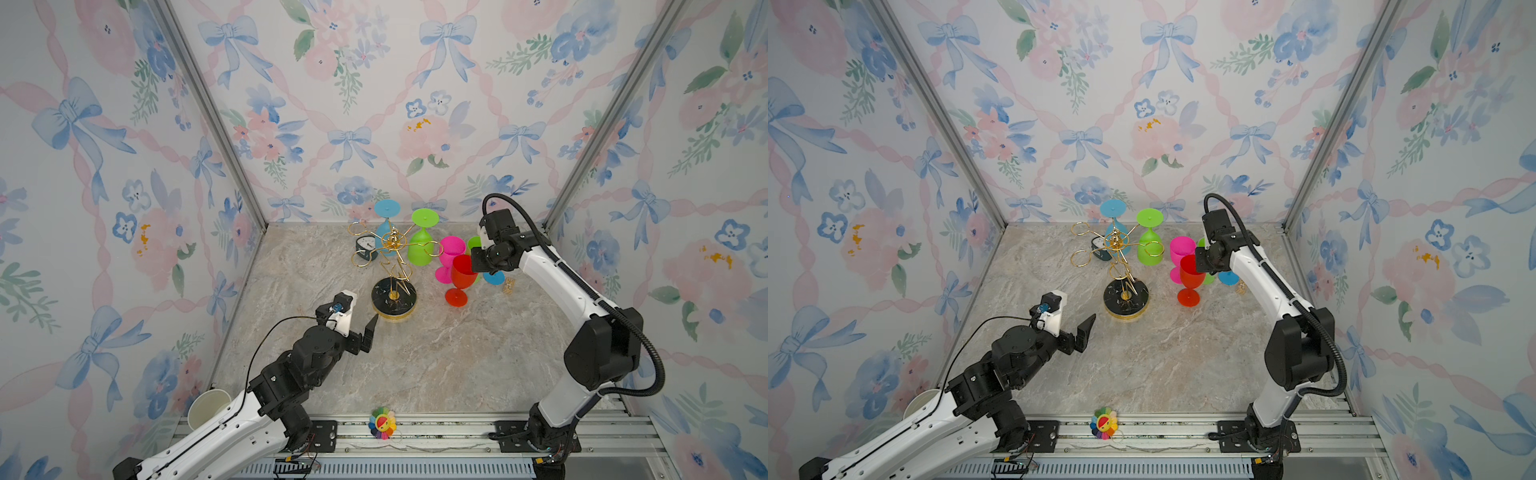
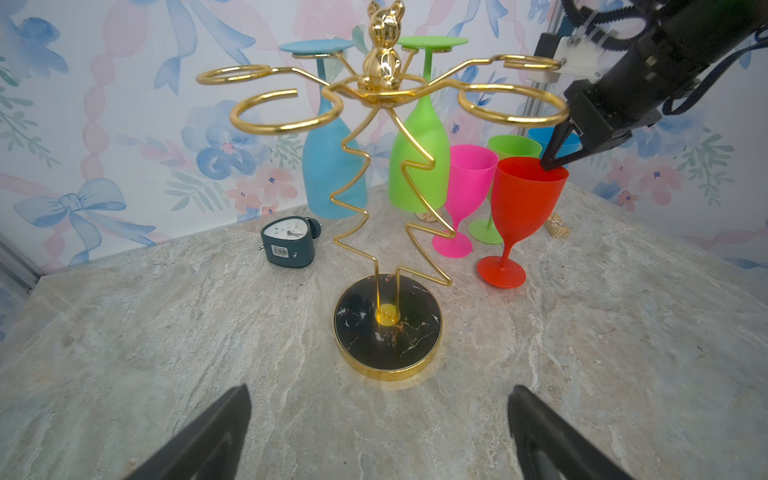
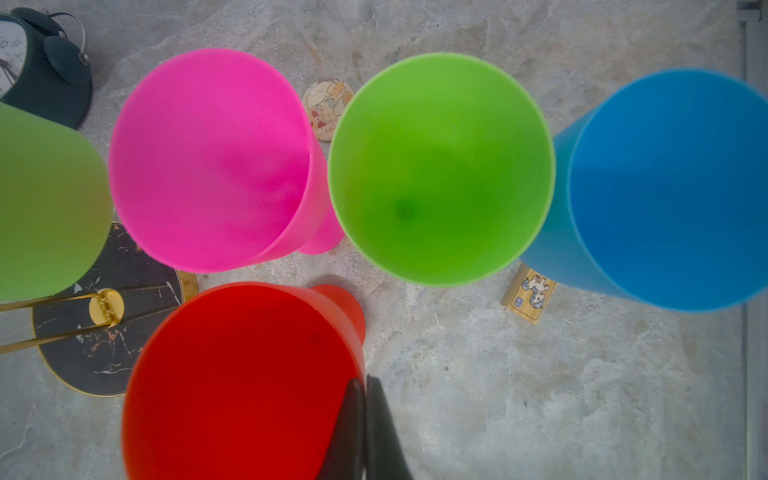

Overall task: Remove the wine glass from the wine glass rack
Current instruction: 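Open the right gripper and release the standing red glass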

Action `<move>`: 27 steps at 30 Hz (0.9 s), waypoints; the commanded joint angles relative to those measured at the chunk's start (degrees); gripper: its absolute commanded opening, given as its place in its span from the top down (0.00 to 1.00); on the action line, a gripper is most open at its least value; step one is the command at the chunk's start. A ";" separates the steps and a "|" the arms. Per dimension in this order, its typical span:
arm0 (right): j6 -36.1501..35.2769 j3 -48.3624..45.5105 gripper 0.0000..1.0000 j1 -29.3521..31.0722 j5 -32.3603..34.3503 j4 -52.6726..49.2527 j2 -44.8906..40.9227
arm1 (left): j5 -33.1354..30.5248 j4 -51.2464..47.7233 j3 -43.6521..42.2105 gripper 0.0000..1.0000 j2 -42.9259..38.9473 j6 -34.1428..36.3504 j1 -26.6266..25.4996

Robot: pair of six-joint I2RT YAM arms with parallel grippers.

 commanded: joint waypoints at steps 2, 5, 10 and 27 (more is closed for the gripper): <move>0.20 -0.63 0.97 1.15 -0.29 0.76 1.16 | 0.30 0.08 -0.74 0.02 0.10 -1.02 0.50; 0.07 -0.77 0.94 1.46 0.24 0.53 1.32 | -0.14 0.13 -0.61 0.02 -0.05 -0.72 0.61; 0.11 -1.22 0.90 1.68 0.34 0.36 0.80 | -0.80 0.05 -0.67 0.02 -0.43 -0.48 0.78; 0.36 -1.54 0.76 2.01 -0.17 -1.64 -3.21 | -0.61 0.05 -0.70 0.02 -0.59 -0.67 0.97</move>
